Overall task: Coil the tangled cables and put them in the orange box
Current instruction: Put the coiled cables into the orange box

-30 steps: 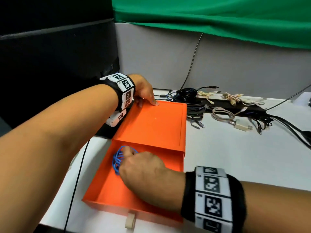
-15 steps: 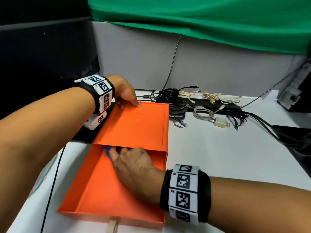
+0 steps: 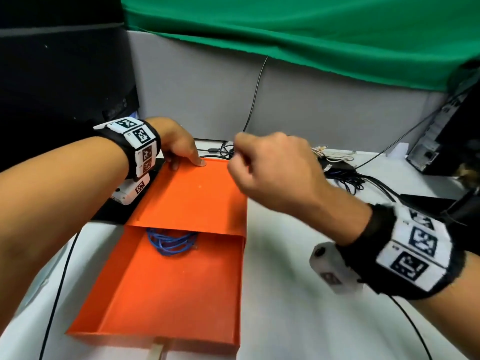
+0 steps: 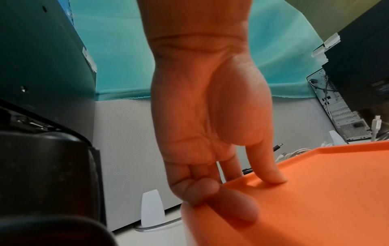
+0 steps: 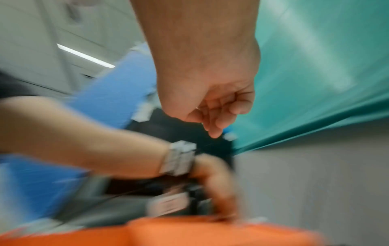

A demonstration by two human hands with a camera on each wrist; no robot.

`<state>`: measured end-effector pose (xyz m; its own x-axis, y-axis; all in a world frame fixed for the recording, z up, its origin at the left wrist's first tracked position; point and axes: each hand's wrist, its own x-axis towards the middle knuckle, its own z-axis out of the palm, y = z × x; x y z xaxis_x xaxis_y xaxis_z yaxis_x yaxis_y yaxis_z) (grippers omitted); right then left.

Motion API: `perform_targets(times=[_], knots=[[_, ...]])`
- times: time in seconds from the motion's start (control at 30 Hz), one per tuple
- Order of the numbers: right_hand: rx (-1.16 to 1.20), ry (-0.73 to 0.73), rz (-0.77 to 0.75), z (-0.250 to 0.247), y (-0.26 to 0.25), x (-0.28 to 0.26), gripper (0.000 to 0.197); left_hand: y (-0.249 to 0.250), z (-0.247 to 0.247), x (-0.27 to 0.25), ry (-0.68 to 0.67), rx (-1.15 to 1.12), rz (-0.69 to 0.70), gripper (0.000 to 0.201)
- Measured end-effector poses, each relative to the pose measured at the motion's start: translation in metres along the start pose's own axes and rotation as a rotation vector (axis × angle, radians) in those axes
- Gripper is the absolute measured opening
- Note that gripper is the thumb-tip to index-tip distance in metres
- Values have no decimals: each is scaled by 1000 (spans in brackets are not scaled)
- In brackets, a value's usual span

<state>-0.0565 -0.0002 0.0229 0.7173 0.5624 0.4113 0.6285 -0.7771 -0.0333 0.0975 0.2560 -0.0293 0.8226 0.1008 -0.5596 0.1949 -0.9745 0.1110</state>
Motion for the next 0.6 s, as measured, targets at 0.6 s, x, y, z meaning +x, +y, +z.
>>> perform_targets(times=[0.6], knots=[[-99, -605, 648, 78, 269, -18, 29, -2, -9, 8, -63, -90, -43, 38]])
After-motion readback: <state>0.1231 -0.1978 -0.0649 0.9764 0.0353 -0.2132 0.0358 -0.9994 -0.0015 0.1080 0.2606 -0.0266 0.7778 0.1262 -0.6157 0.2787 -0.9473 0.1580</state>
